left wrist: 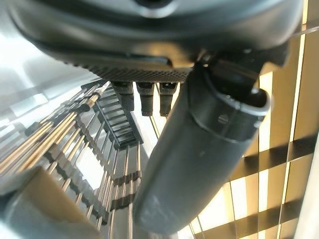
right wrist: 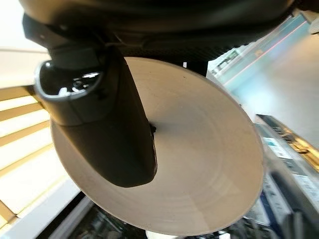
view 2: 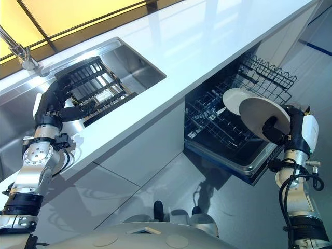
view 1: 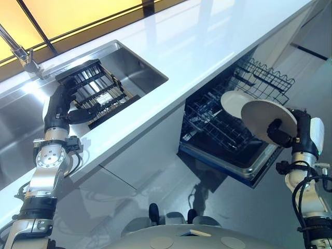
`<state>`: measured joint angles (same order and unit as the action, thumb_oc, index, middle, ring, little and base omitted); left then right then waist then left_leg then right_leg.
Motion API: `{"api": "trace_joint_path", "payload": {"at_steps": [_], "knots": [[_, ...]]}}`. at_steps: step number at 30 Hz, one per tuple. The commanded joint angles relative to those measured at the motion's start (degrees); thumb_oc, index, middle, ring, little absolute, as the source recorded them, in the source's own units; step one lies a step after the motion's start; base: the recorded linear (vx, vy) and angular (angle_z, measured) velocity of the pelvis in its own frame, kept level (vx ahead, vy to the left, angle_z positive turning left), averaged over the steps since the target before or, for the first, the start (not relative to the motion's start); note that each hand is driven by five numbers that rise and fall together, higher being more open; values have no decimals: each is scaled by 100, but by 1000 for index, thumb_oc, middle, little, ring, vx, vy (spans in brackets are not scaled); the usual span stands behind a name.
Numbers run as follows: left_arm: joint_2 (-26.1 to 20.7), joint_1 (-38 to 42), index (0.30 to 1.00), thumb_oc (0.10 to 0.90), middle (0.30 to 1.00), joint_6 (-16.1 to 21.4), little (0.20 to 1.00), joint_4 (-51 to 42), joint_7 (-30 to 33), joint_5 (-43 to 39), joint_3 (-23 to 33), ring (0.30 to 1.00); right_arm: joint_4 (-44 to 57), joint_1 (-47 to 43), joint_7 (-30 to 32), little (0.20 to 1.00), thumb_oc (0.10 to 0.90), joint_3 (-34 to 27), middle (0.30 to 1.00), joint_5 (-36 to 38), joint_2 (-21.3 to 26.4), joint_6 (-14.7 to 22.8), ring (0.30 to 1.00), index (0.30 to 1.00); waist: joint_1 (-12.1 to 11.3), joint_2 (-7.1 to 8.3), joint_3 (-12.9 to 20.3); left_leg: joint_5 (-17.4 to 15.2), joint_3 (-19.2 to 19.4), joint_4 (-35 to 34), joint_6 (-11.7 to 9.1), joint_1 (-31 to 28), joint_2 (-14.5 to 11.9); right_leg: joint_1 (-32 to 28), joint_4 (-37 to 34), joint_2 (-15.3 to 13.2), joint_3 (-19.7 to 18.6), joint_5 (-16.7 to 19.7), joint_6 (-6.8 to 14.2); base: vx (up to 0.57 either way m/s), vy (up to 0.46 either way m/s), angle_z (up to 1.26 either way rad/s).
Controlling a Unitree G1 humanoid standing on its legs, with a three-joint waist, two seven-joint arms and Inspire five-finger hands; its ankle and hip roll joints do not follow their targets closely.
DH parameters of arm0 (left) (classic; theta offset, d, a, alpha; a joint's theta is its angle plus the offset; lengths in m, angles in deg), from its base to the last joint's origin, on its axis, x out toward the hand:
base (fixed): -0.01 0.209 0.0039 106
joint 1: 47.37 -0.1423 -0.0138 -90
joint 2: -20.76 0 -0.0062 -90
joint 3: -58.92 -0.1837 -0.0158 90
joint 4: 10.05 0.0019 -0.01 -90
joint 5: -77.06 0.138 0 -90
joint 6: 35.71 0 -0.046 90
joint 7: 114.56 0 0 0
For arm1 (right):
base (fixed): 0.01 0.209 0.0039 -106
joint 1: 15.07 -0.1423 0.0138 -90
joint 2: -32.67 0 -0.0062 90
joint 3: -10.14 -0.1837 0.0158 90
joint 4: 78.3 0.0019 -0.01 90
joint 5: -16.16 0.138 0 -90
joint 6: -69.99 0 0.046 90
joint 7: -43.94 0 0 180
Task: Pick up plates and place into dishwasher.
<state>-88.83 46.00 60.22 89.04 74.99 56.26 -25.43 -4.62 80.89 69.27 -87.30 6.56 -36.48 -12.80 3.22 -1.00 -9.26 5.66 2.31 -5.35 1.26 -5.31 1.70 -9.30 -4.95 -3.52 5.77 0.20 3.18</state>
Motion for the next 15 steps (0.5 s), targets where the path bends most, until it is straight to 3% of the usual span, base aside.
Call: {"api": "trace_joint_path", "payload": {"at_steps": [1,7,15], "knots": [[-473,501,900,800,900,465,900,-191,23,-71,-76,900,132,-1101,457,200,100,146,300,71,645,166,300,300,-248,18,165,-702,-77,134,32,-167,238,682,1126,54,312,-368,330,50,-41,6],[-511,667,900,800,900,513,900,-272,-3,-18,-332,900,-214,-1820,600,200,100,660,300,225,878,-276,300,300,-475,30,33,-710,-187,240,15,-80,251,671,1145,9,462,-373,327,51,-32,10],[-561,563,900,800,900,523,900,-564,-168,-93,-304,900,-615,-2315,824,200,100,897,300,478,794,-622,300,300,-746,17,-95,-714,-350,363,-3,0,260,602,1118,-41,606,-361,313,64,-13,16]]}}
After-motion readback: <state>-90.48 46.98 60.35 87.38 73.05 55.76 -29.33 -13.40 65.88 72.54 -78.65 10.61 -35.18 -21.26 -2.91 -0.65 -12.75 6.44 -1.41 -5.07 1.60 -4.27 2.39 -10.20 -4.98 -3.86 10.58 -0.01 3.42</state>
